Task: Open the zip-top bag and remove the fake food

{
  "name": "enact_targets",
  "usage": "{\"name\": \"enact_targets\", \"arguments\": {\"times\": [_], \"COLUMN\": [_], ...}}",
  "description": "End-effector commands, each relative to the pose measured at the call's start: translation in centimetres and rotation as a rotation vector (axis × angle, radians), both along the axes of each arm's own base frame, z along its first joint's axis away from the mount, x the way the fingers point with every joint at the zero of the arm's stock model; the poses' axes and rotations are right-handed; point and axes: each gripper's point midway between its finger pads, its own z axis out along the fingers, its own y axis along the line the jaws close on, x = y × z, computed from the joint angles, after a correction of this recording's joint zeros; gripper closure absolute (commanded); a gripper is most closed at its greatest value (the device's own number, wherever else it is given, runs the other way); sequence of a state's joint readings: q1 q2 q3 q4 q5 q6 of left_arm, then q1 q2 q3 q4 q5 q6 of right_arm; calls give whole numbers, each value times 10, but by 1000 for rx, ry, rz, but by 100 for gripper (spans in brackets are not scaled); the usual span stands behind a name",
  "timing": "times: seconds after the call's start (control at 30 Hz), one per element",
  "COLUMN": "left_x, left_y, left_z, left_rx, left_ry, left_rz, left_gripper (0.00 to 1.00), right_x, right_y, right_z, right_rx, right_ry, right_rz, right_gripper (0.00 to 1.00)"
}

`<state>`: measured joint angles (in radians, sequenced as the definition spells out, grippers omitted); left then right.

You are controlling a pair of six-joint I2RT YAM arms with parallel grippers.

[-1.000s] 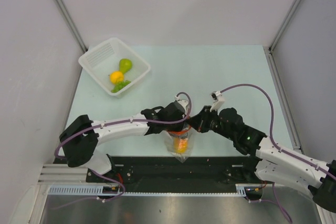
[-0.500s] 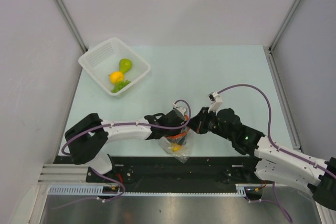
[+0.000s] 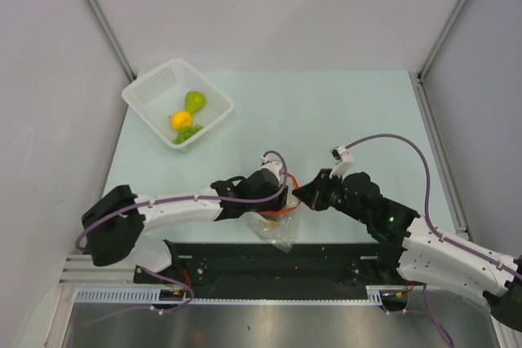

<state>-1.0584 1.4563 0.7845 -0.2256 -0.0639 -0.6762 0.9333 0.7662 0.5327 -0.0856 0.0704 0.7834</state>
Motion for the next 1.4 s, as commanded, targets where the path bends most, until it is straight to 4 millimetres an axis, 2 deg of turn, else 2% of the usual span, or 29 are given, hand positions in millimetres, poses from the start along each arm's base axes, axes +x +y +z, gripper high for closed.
{"name": "enact_targets", "arguments": {"times": [0.0, 0.07, 0.23, 0.4, 0.43, 0.67, 0.7, 0.83, 1.03, 1.13, 1.2, 1.23, 1.27, 1.37], "left_x": [14, 16, 18, 14, 10, 0, -1, 0, -4, -9, -7, 3, 3, 12], "left_y": [-3, -6, -11, -15, -14, -19, -19, -23, -29, -30, -23, -22, -17, -14], "left_z": [56, 70, 100, 111, 107, 120, 113, 117, 117, 114, 99, 101, 79, 56], "left_rx": [-82, -107, -175, -217, -219, -294, -268, -266, -296, -294, -216, -181, -104, 14], "left_ry": [-135, -165, -277, -347, -346, -413, -400, -407, -435, -435, -409, -420, -359, -273], "left_rz": [-8, -13, -102, -204, -224, -331, -339, -371, -424, -471, -469, -434, -431, -411], "left_gripper": [93, 100, 100, 100, 100, 100, 100, 100, 100, 100, 100, 100, 100, 100], "right_x": [2, 1, 0, 8, 9, 17, 17, 16, 19, 21, 21, 22, 22, 23], "right_y": [-12, -16, -25, -41, -45, -80, -83, -91, -102, -110, -113, -112, -111, -103], "right_z": [5, 6, 9, 14, 14, 14, 16, 24, 17, 21, 26, 31, 37, 45], "right_rx": [-26, -31, -37, -90, -108, -196, -192, -189, -251, -280, -295, -286, -283, -257], "right_ry": [-42, -46, -55, -79, -74, -84, -87, -107, -102, -124, -144, -158, -178, -207], "right_rz": [-35, -36, -65, -127, -141, -268, -278, -300, -335, -359, -361, -358, -347, -314], "right_gripper": [100, 100, 100, 100, 100, 100, 100, 100, 100, 100, 100, 100, 100, 100]}}
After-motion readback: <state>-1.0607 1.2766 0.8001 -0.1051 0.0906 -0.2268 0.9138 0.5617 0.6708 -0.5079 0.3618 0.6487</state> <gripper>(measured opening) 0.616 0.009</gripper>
